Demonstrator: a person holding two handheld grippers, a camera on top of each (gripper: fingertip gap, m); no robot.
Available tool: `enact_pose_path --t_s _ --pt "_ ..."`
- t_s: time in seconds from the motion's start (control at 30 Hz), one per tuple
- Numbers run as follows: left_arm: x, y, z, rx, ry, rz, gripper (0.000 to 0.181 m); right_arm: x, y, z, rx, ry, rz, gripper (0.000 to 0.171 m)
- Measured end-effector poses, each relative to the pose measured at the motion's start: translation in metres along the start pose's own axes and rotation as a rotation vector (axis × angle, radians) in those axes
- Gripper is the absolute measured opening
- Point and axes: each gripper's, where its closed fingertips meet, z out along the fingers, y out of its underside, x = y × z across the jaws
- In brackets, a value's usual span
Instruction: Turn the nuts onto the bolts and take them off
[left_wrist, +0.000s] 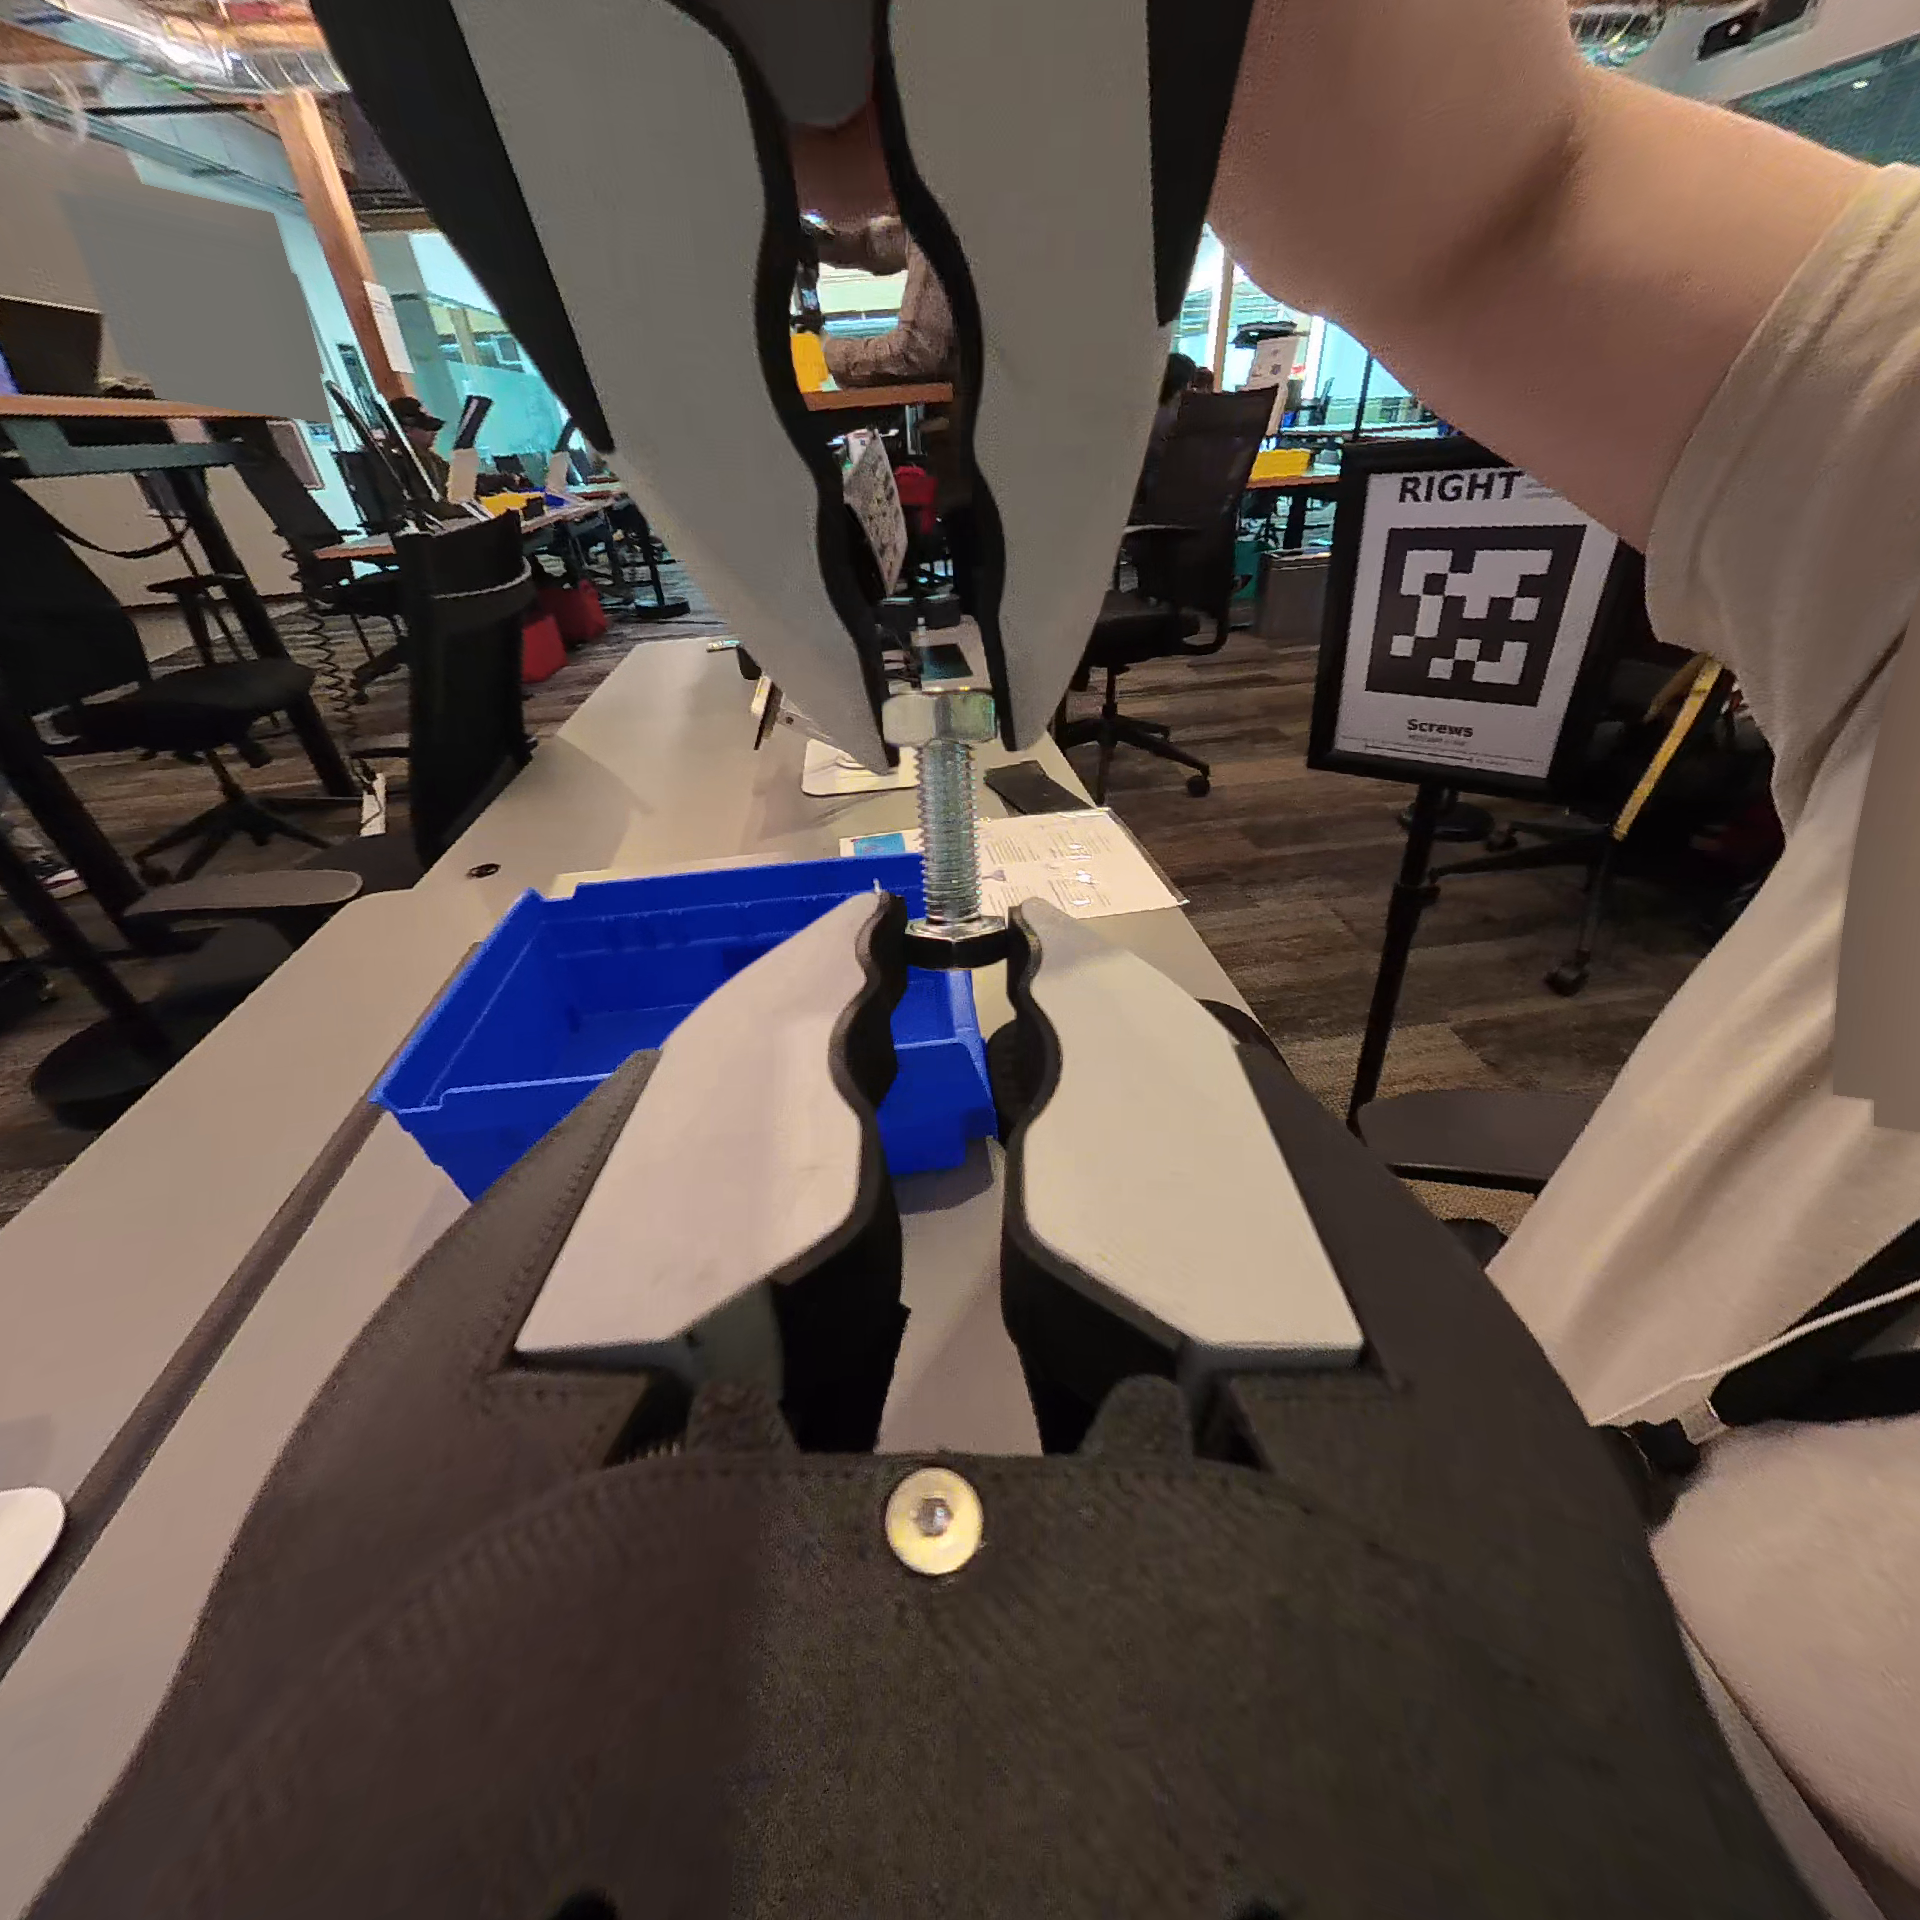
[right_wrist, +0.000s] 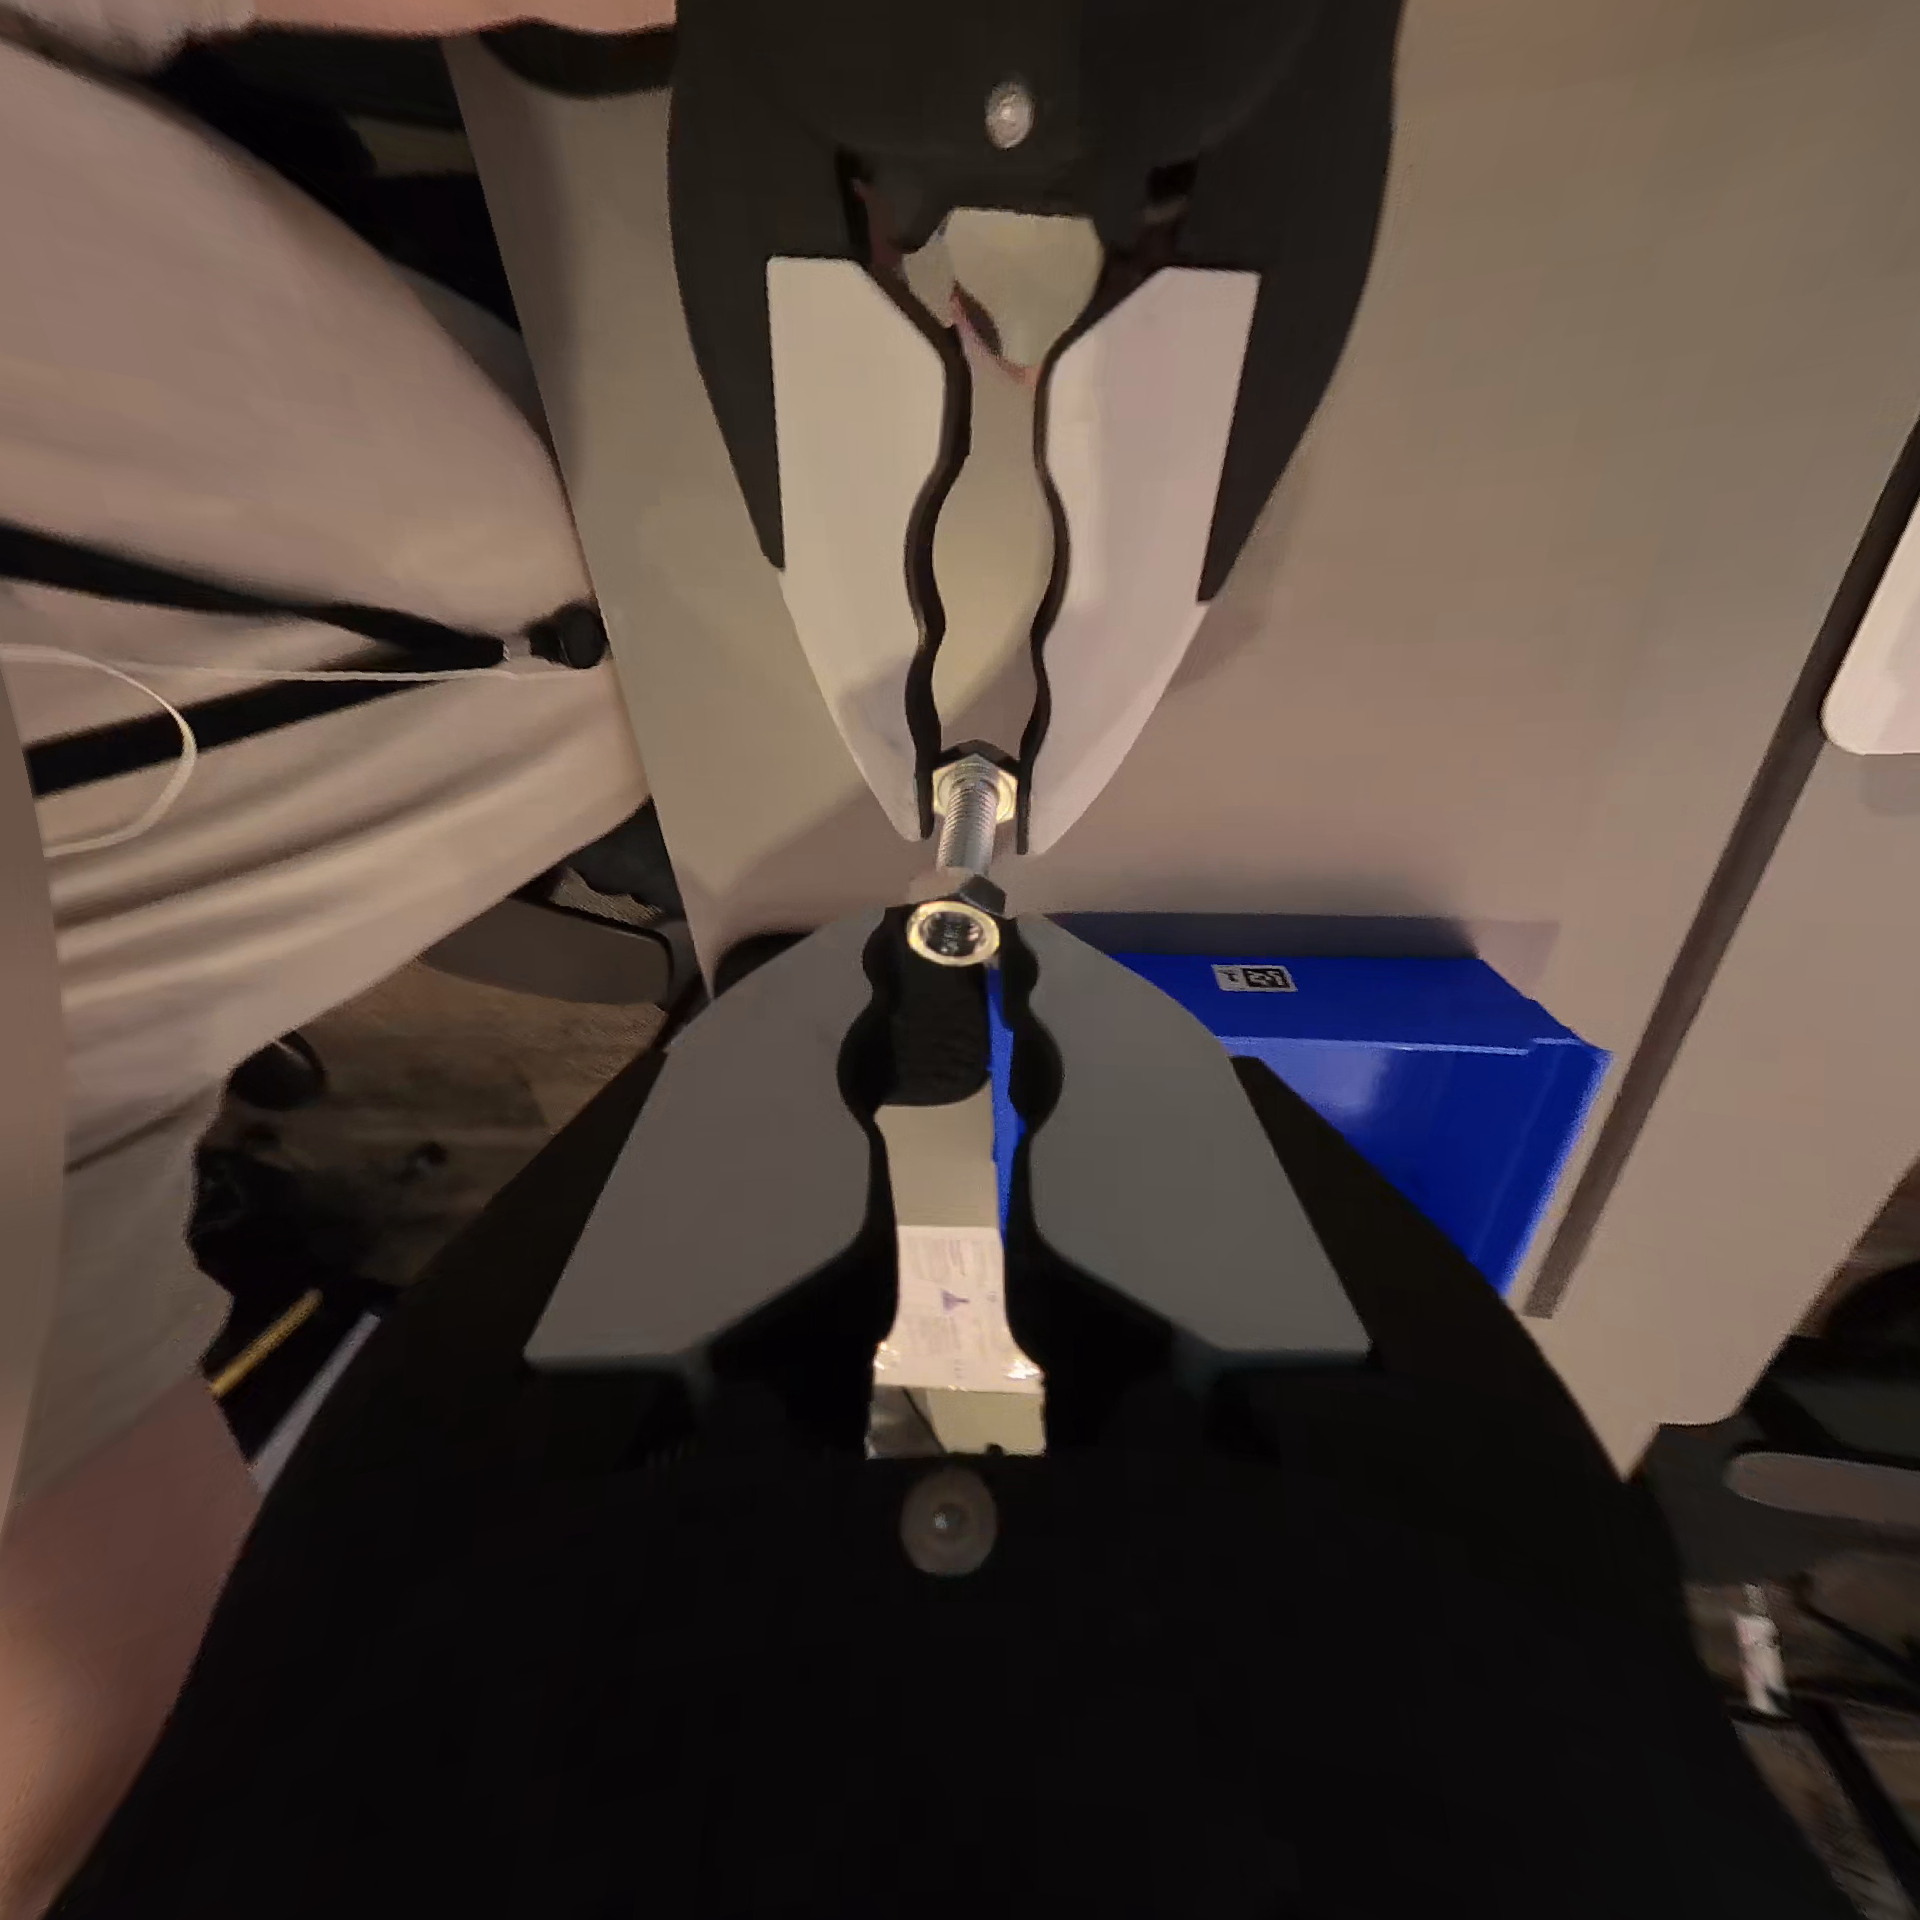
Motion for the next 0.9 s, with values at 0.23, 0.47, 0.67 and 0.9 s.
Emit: enact_pose_path --t_s 0.23,0.47,0.67,0.9 --pt "-0.003 -0.01 -0.006 0.038 -0.042 0.002 0.018 0.0 -0.007 -0.01 0.091 -0.067 0.194 0.019" --pt "-0.004 -0.018 -0.01 0.068 -0.062 0.006 0.018 0.0 -0.013 -0.017 0.133 -0.096 0.254 0.019" --pt "-0.001 -0.032 -0.02 0.155 -0.027 -0.028 0.018 -0.003 -0.023 -0.029 0.162 -0.033 0.155 0.019" --pt "-0.001 -0.036 -0.023 0.164 -0.039 -0.023 0.018 -0.003 -0.025 -0.031 0.156 -0.017 0.138 0.019"
